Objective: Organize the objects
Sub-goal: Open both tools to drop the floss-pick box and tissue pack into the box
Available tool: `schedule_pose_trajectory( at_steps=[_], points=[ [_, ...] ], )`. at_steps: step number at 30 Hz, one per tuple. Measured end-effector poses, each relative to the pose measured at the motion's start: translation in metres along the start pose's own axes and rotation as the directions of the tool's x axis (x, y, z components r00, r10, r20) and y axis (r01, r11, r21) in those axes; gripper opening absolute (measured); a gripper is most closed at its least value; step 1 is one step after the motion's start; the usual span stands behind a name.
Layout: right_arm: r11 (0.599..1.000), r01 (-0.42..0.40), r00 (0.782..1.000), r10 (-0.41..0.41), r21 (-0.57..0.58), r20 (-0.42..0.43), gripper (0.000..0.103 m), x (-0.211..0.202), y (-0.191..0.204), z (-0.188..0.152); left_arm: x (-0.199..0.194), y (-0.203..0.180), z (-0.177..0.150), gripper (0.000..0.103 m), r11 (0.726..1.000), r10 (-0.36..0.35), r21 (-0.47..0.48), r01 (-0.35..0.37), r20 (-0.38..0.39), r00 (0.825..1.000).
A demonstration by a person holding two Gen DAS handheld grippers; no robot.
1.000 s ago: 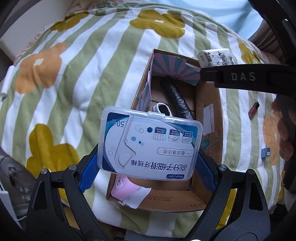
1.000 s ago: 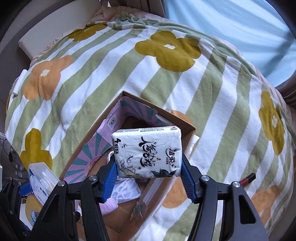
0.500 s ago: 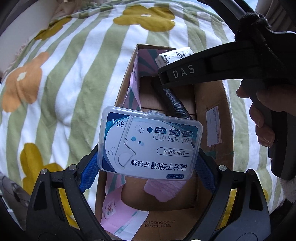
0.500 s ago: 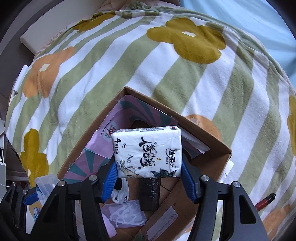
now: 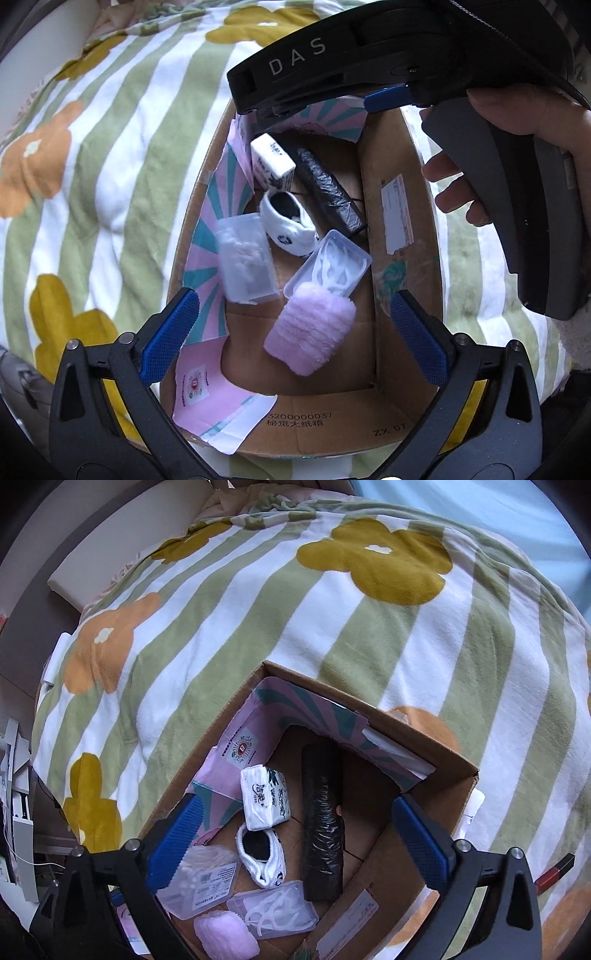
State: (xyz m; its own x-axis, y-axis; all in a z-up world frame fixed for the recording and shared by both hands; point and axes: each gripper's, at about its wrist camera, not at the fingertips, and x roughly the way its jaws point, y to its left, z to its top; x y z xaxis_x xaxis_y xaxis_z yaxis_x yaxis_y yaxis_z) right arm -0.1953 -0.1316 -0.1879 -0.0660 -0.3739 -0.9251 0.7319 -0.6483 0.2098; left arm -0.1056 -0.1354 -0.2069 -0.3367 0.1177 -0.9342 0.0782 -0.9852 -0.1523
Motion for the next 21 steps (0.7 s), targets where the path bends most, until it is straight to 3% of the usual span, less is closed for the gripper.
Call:
schedule_pose_trajectory(
  at_steps=[14, 21],
  points=[
    [1.000, 0.016, 1.000, -0.016, -0.010, 0.026, 0.102, -0.017, 0.009, -0.014, -0.018, 0.004, -0.014, 0.102, 0.999, -0.005, -0.050, 0.007, 0.041, 0.999],
    [0.999, 0.034, 0.998, -0.033, -0.021, 0.060, 0.102, -0.046, 0.020, -0.018, -0.041, 0.002, -0.016, 0.102, 0.998, 0.006, -0.060, -0.001, 0.077, 0.997]
  ],
)
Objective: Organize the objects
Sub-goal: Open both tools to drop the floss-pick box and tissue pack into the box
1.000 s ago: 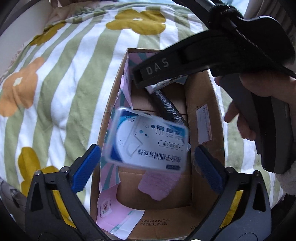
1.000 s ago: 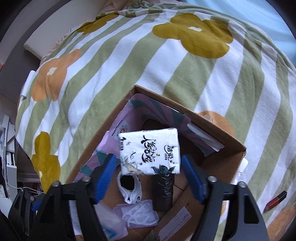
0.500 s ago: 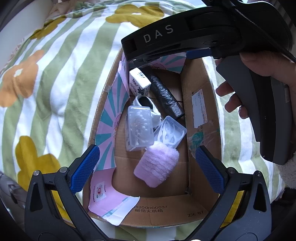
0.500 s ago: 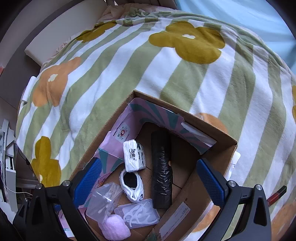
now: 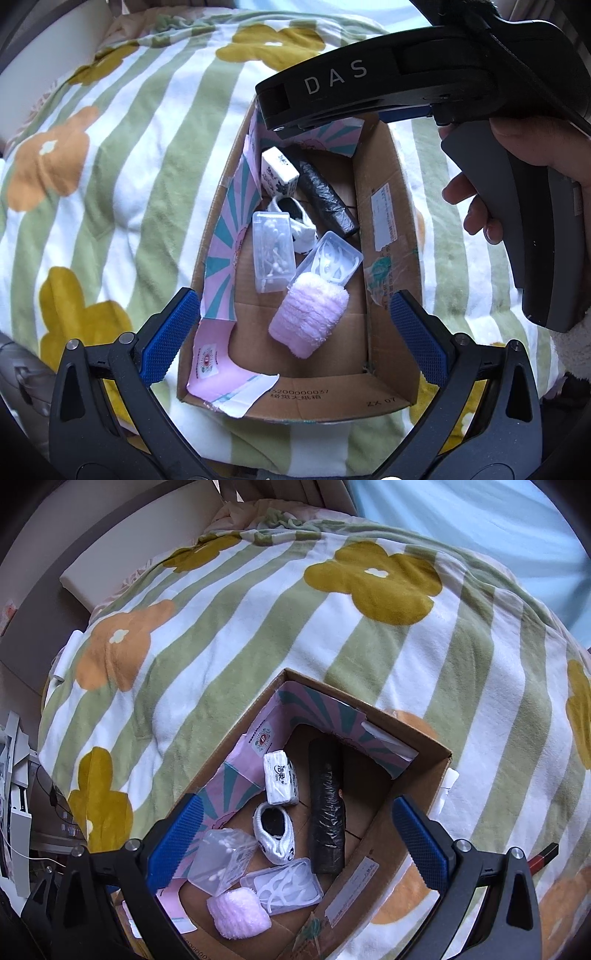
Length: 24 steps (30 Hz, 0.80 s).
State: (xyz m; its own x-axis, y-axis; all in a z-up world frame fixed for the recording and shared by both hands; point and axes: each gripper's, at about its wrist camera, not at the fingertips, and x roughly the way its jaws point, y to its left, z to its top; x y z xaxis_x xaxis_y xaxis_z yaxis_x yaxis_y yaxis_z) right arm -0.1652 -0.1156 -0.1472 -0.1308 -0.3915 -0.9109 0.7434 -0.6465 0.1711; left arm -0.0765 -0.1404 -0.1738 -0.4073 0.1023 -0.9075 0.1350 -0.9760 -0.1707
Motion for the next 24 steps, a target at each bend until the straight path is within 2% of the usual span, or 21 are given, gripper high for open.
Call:
schedule_pose_trajectory(
  at_steps=[12, 20, 24],
  points=[
    [1.000, 0.012, 0.997, -0.012, 0.002, 0.073, 0.102, -0.090, 0.015, -0.017, -0.070, -0.005, 0.001, 0.102, 0.999, 0.047, -0.023, -0.045, 0.072, 0.996],
    [0.997, 0.070, 0.991, -0.072, 0.017, 0.112, 0.102, -0.154, 0.011, -0.049, -0.105, -0.011, -0.007, 0.102, 0.997, 0.012, -0.082, -0.005, 0.087, 0.996],
    [0.994, 0.097, 0.986, -0.103, 0.052, 0.134, 0.102, -0.183, 0.002, -0.070, -0.118, -0.019, -0.006, 0.102, 0.996, 0.021, -0.087, -0.012, 0.111, 0.994]
  ],
)
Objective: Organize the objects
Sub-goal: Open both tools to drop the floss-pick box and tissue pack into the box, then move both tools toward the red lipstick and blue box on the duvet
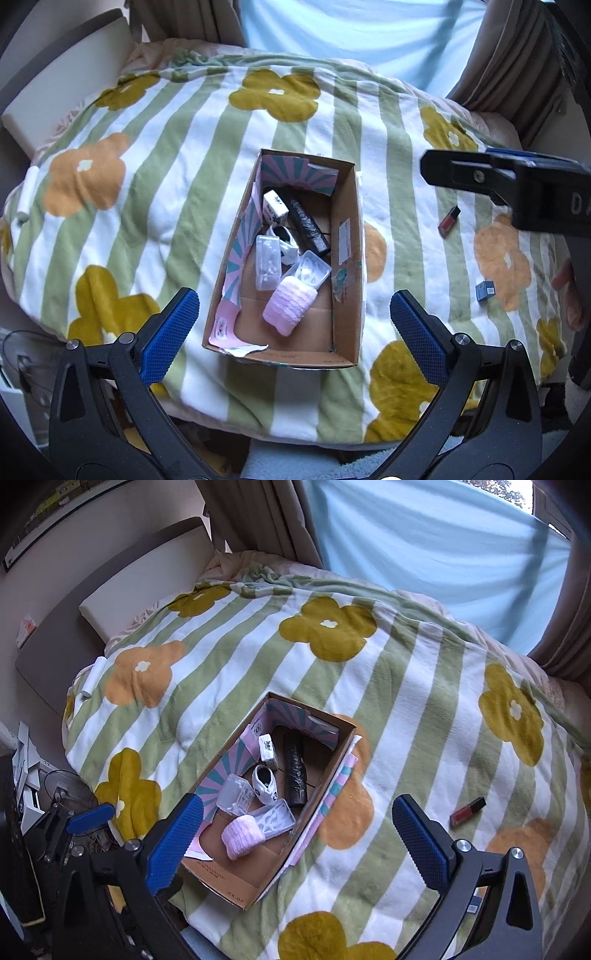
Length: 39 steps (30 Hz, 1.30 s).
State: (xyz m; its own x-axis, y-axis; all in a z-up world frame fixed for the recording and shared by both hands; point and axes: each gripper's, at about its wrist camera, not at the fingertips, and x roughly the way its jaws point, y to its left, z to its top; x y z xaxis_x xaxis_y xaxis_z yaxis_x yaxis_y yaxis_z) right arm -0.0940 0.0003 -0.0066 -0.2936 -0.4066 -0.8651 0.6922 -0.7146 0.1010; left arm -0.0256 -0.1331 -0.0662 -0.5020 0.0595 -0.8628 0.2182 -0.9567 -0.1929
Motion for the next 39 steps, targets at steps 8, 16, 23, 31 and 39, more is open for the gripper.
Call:
schedule_pose_trajectory(
  at_steps=[8, 16, 23, 31, 39],
  points=[
    [0.992, 0.075, 0.996, -0.078, 0.100, 0.030, 0.102, -0.043, -0.031, -0.040, -0.023, -0.036, 0.014, 0.102, 0.997, -0.003, 0.076, -0.003, 0.074, 0.997],
    [0.946, 0.206, 0.974, -0.223, 0.251, 0.042, 0.102, -0.082, -0.081, -0.082, -0.035, -0.083, 0.023, 0.102, 0.986, -0.061, 0.159, 0.044, 0.104, 0.993],
    [0.888, 0.248, 0.960, -0.279, 0.388, 0.024, 0.102, -0.104, -0.118, -0.118, -0.037, -0.119, 0.026, 0.102, 0.971, -0.106, 0.227, 0.080, 0.103, 0.989],
    [0.863, 0.287, 0.945, -0.326, 0.416, 0.022, 0.102, -0.117, -0.135, -0.134, -0.032, -0.150, 0.029, 0.102, 0.958, -0.115, 0.272, 0.087, 0.087, 0.990],
    [0.836, 0.295, 0.940, -0.341, 0.462, 0.017, 0.102, -0.121, -0.157, -0.142, -0.022, -0.174, 0.044, 0.102, 0.943, -0.110, 0.322, 0.083, 0.065, 0.992]
  ],
)
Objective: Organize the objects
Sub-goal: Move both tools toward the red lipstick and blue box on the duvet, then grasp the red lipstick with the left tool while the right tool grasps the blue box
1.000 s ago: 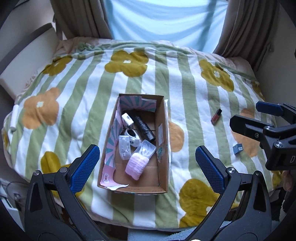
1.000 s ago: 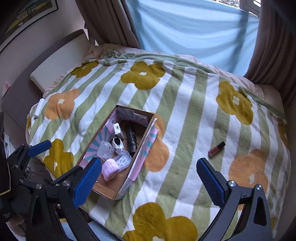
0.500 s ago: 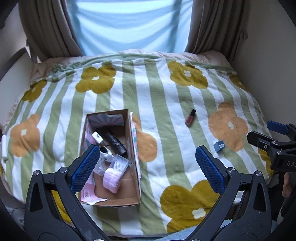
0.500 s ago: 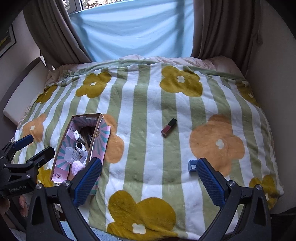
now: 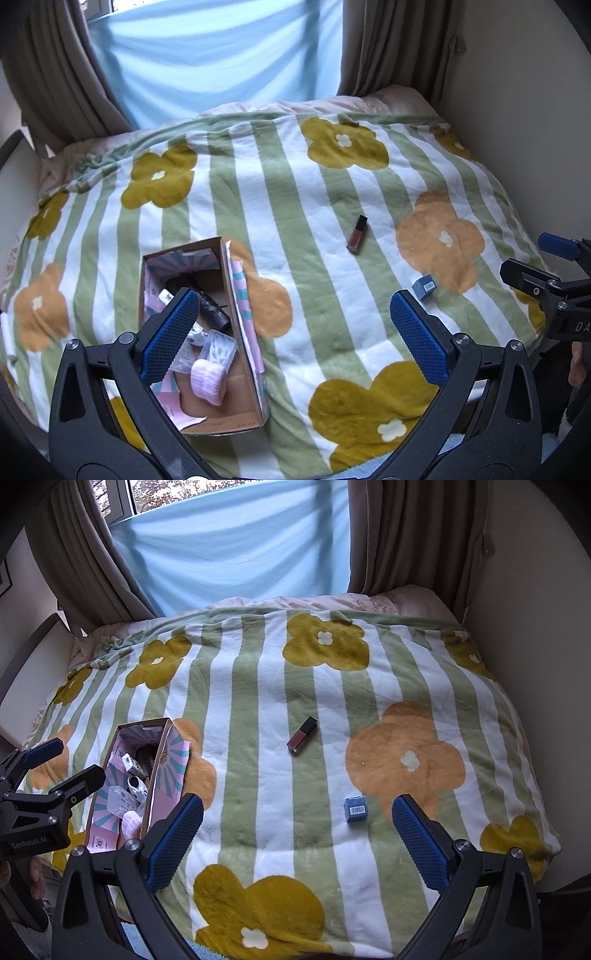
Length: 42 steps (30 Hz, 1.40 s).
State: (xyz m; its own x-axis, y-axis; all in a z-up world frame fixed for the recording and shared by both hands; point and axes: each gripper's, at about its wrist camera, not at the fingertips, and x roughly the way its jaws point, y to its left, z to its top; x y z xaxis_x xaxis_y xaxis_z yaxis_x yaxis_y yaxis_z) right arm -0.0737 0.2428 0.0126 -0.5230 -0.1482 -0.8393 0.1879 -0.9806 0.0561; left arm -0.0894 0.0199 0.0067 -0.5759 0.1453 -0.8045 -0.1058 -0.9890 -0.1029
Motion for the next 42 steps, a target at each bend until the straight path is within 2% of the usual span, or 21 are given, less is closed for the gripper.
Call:
schedule_pose_trajectory(
  at_steps=[6, 10, 13, 16, 19, 21, 24, 25, 28, 30, 31, 33, 34, 36, 37, 39, 42],
  points=[
    [0.999, 0.030, 1.000, -0.030, 0.032, -0.004, 0.102, 0.013, -0.015, 0.004, 0.027, -0.014, 0.023, 0.102, 0.997, -0.007, 0.080, 0.010, -0.039, 0.999],
    [0.998, 0.056, 0.998, -0.056, 0.042, -0.002, 0.102, 0.028, -0.024, 0.003, 0.058, -0.027, 0.037, 0.102, 0.983, -0.021, 0.182, 0.034, -0.072, 0.997],
    [0.996, 0.078, 0.997, -0.078, 0.039, -0.006, 0.102, 0.044, -0.031, 0.002, 0.085, -0.039, 0.046, 0.102, 0.958, -0.034, 0.281, 0.055, -0.079, 0.996],
    [0.995, 0.094, 0.995, -0.094, 0.035, -0.013, 0.102, 0.065, -0.038, -0.001, 0.114, -0.055, 0.052, 0.102, 0.906, -0.047, 0.416, 0.075, -0.077, 0.996],
    [0.993, 0.111, 0.994, -0.110, 0.034, -0.022, 0.102, 0.085, -0.045, -0.004, 0.147, -0.068, 0.058, 0.102, 0.825, -0.069, 0.555, 0.106, -0.086, 0.994],
    [0.992, 0.123, 0.992, -0.122, 0.039, -0.026, 0.102, 0.099, -0.050, -0.006, 0.170, -0.077, 0.062, 0.102, 0.755, -0.084, 0.643, 0.125, -0.094, 0.992],
    [0.989, 0.135, 0.991, -0.133, 0.058, -0.034, 0.102, 0.118, -0.060, -0.011, 0.205, -0.090, 0.069, 0.102, 0.655, -0.111, 0.735, 0.175, -0.134, 0.985],
    [0.989, 0.135, 0.990, -0.133, 0.067, -0.038, 0.102, 0.125, -0.064, -0.013, 0.216, -0.094, 0.071, 0.102, 0.631, -0.105, 0.754, 0.182, -0.149, 0.983],
    [0.986, 0.150, 0.988, -0.145, 0.077, -0.057, 0.102, 0.145, -0.071, -0.019, 0.252, -0.106, 0.069, 0.102, 0.491, -0.126, 0.843, 0.219, -0.180, 0.976],
    [0.985, 0.156, 0.985, -0.150, 0.079, -0.081, 0.102, 0.159, -0.074, -0.023, 0.278, -0.113, 0.063, 0.102, 0.383, -0.133, 0.891, 0.244, -0.208, 0.969],
    [0.984, 0.162, 0.983, -0.154, 0.077, -0.101, 0.102, 0.167, -0.076, -0.025, 0.290, -0.116, 0.061, 0.102, 0.373, -0.097, 0.895, 0.243, -0.223, 0.970],
    [0.984, 0.163, 0.981, -0.153, 0.076, -0.122, 0.102, 0.182, -0.078, -0.029, 0.313, -0.119, 0.052, 0.102, 0.269, -0.092, 0.928, 0.257, -0.241, 0.966],
    [0.984, 0.162, 0.980, -0.152, 0.075, -0.131, 0.102, 0.189, -0.078, -0.032, 0.323, -0.120, 0.048, 0.102, 0.244, -0.074, 0.934, 0.261, -0.251, 0.965],
    [0.985, 0.160, 0.977, -0.149, 0.068, -0.150, 0.099, 0.204, -0.079, -0.035, 0.343, -0.121, 0.040, 0.102, 0.173, -0.069, 0.944, 0.283, -0.275, 0.959],
    [0.985, 0.159, 0.976, -0.147, 0.063, -0.161, 0.097, 0.211, -0.079, -0.036, 0.352, -0.122, 0.038, 0.102, 0.167, -0.056, 0.943, 0.288, -0.283, 0.957],
    [0.986, 0.155, 0.973, -0.143, 0.055, -0.184, 0.091, 0.227, -0.080, -0.039, 0.368, -0.123, 0.033, 0.102, 0.132, -0.051, 0.940, 0.315, -0.311, 0.949],
    [0.988, 0.147, 0.970, -0.133, 0.055, -0.205, 0.087, 0.245, -0.083, -0.043, 0.386, -0.124, 0.026, 0.102, 0.081, -0.048, 0.940, 0.330, -0.327, 0.944]
  ],
)
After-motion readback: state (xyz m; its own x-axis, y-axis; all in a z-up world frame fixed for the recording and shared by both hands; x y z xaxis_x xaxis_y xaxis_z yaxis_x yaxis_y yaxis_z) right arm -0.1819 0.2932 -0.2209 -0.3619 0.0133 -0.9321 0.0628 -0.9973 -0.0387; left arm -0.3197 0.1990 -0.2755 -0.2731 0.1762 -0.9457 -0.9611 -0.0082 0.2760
